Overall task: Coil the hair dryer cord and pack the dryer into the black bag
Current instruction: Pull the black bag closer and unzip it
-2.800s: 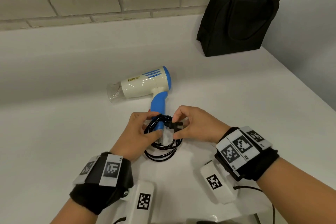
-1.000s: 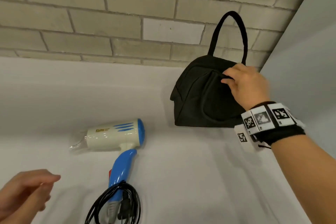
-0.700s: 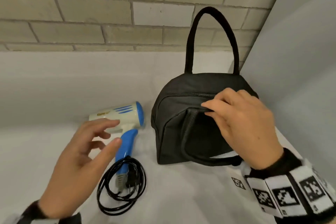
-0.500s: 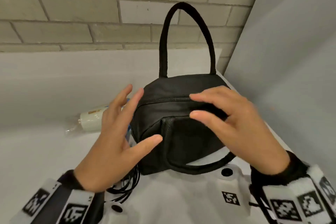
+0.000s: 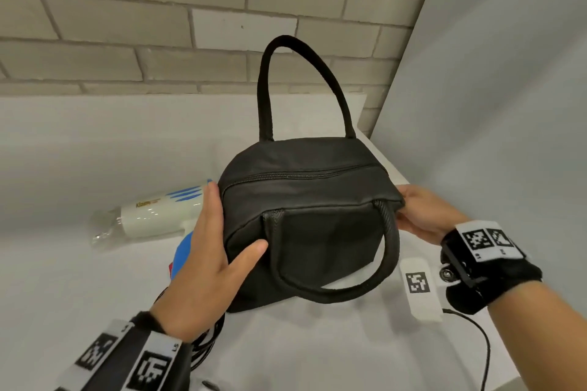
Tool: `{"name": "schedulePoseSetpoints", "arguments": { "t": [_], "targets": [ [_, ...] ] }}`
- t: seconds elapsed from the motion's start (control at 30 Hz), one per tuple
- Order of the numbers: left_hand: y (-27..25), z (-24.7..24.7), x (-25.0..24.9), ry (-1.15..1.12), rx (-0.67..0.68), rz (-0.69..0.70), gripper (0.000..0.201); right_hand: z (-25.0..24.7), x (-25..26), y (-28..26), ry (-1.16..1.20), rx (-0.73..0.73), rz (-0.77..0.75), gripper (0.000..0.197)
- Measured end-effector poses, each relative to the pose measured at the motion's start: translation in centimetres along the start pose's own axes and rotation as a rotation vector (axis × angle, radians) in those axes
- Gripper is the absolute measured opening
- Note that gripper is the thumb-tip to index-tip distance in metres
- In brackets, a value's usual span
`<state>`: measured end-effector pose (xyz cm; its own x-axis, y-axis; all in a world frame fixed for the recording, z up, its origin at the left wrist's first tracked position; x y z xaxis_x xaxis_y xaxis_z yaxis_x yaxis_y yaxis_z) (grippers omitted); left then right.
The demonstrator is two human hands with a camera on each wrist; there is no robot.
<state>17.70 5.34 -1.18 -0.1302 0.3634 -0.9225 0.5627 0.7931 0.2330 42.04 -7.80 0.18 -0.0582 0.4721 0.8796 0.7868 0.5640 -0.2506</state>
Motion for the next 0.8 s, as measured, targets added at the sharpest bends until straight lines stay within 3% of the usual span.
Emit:
{"name": "schedulePoseSetpoints", "arguments": {
  "t": [0.17,0.33,0.57,0.8],
  "targets": [
    [-0.3,0.3,0.0,0.013,-0.011,0.067,0.075,-0.2,-1.6,0.2,-0.224,0.030,0.098,0.025],
    [-0.3,0.4,0.1,0.063,-0.025,0.104,0.071,0.0,-2.0,0.2,-0.140,0.056,0.171,0.020],
    [0.0,0.0,-1.1,0.141,-0.057,0.353,0.055,-0.6,0.1,-0.1,-0.236,0.058,0.011,0.032],
    [0.1,-0.4,-0.6,0.100,-0.060,0.395,0.052,-1.7,1.5,0.0,-0.061,0.145,0.001,0.030]
  ]
}}
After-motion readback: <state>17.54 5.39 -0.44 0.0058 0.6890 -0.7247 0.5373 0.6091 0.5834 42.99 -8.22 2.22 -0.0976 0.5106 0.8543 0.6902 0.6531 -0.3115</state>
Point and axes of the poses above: each hand's wrist, its own y-axis towards the middle knuckle, its own z-axis out of the palm, x = y × z, the point moved 5 cm from there along y, towards the middle knuckle, and after that the axes turned 14 degrees about -x, right-handed, at the moved point
